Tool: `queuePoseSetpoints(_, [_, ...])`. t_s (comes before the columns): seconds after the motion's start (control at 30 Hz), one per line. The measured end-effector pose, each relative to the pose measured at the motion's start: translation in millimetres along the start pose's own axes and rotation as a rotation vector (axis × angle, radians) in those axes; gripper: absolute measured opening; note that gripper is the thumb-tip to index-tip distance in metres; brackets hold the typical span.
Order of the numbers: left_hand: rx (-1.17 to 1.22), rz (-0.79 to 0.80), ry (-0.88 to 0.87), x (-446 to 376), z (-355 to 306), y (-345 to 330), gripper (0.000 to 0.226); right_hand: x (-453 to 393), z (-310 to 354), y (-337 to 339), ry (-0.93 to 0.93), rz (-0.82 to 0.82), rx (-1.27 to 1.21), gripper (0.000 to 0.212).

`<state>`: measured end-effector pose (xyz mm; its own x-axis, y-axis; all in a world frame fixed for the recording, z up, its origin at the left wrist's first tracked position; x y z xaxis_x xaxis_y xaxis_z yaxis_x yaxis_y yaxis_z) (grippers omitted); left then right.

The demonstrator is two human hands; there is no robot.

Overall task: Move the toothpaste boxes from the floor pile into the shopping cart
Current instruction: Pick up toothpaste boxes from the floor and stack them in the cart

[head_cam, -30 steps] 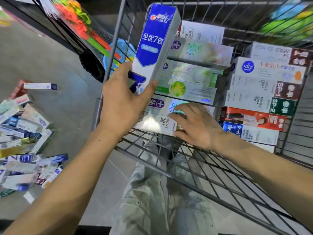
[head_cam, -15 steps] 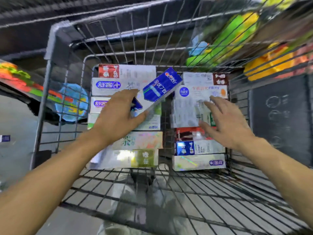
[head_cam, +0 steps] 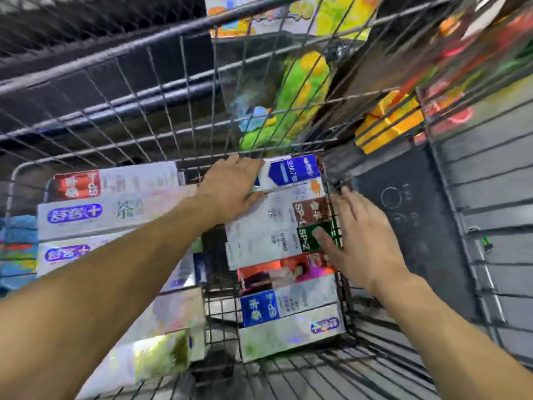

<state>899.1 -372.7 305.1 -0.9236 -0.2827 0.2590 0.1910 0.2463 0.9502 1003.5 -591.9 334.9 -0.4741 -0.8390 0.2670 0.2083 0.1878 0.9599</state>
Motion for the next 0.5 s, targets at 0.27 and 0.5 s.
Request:
queuePoseSetpoints(0.27, [-0.066,-0.026,0.005,-40,-7,-18,0.067,3,3,-4,-0.045,0.028,0.018,0.074])
queuePoseSetpoints(0.5, [-0.190,-0.175,0.066,-31,-14,-17,0.061,3,1,0,-0.026,0.075,0.009,0.079])
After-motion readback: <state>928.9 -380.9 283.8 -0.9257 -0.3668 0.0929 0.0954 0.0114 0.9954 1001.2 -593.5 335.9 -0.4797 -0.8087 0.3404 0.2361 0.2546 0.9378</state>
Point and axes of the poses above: each hand's wrist, its own x-axis away from the middle knuckle, its own y-axis out of the back of the hand, z = x × y, the point moved 5 cm from there along -x, towards the middle knuckle, and after that the axes turned 6 degrees about z, right-handed, at the moved point
